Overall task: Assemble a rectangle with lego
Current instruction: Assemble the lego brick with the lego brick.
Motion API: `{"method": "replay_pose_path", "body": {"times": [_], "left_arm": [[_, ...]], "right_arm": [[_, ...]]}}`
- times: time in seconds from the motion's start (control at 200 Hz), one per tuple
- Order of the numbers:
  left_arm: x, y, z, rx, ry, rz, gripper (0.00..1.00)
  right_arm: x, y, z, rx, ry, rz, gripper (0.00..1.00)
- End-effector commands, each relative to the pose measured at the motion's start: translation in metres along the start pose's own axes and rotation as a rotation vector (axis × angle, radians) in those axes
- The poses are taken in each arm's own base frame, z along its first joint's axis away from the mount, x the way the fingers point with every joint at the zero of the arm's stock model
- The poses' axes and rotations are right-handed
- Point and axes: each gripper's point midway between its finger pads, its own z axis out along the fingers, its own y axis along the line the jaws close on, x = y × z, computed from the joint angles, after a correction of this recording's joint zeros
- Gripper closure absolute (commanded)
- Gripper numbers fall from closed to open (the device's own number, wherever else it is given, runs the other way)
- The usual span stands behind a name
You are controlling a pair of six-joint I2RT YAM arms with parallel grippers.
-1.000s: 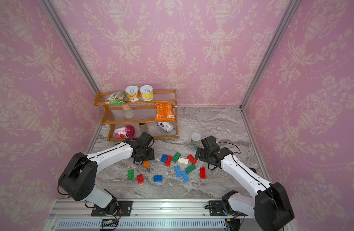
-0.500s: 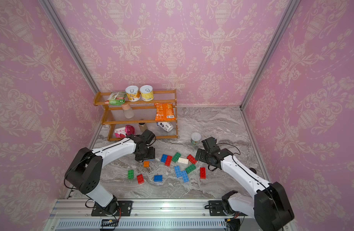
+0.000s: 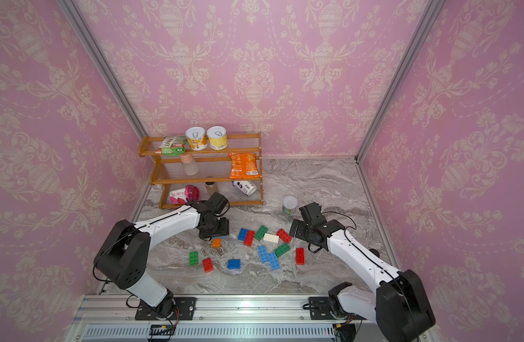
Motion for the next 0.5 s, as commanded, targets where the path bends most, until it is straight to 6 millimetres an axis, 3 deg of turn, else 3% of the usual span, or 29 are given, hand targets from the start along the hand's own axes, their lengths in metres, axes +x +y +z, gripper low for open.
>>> {"method": "replay_pose_path", "body": {"times": [0.0,0.195,0.32,0.495], "left_arm": [[0.034,0.022,0.011,-0.069,0.126,-0.026,0.54],[0.019,0.015,-0.005,-0.048,0.068,-0.018,0.28],[0.011,0.013,-0.017,-0.042,0.029,-0.012,0.01],[0.004,0.012,-0.030,-0.037,-0.012,-0.013,0.01]], "right_arm": [[-0.001,-0.002,-0.001,0.005,-0.001,0.006,0.00],[-0.002,-0.001,-0.004,0.000,-0.009,0.007,0.00],[-0.002,-0.003,-0.006,0.002,-0.016,0.009,0.00],[-0.001,-0.005,-0.007,0.008,-0.017,0.007,0.00]]}}
